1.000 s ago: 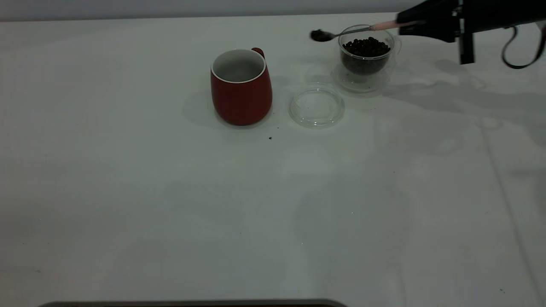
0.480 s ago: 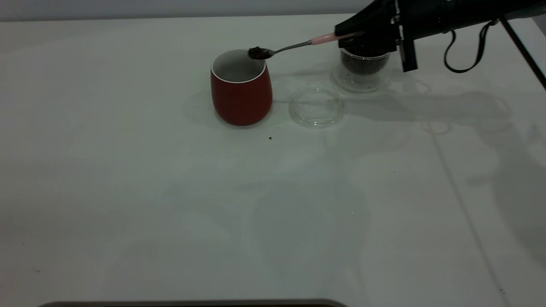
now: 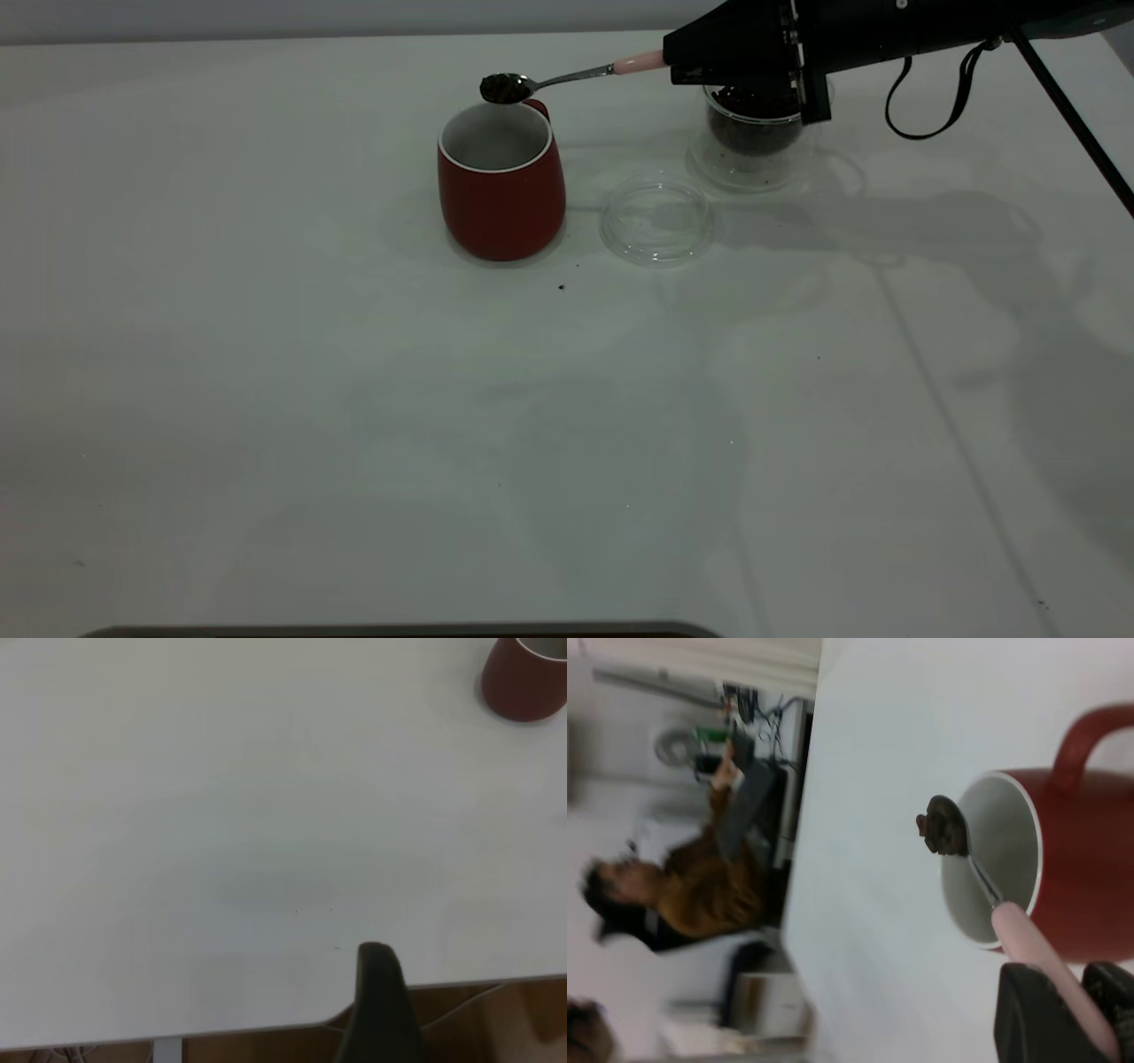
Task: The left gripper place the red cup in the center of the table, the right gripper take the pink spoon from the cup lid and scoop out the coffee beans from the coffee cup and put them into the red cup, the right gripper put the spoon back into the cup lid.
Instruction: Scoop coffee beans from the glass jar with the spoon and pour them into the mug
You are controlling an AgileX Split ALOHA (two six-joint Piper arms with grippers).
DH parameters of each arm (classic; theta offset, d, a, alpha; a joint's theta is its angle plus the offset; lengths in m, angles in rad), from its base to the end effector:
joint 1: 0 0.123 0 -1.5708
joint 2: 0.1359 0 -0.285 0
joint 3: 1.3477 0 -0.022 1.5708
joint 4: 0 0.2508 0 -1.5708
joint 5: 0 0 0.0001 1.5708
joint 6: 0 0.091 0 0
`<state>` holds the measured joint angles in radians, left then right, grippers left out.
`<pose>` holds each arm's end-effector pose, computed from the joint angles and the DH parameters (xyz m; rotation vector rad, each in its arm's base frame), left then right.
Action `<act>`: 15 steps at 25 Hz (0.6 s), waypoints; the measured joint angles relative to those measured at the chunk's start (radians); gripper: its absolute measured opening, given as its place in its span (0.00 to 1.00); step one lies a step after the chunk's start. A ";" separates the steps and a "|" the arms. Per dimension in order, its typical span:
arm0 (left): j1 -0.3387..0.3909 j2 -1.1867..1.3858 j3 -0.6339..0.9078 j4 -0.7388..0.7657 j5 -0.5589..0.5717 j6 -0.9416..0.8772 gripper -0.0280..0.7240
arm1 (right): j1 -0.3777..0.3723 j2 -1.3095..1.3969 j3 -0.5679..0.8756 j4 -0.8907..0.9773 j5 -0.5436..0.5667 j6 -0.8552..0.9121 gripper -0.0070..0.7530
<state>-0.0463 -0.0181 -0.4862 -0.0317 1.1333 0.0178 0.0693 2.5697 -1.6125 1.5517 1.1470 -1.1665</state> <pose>-0.0093 -0.0022 0.2676 0.0707 2.1115 -0.0554 0.4529 0.1146 0.0363 -0.1696 2.3241 1.6006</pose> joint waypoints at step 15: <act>0.000 0.000 0.000 0.000 0.000 0.000 0.82 | 0.000 -0.001 0.000 -0.026 -0.013 -0.343 0.15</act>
<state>-0.0463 -0.0181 -0.4862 -0.0317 1.1333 0.0178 0.0693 2.5688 -1.6125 1.5262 1.1336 -1.5092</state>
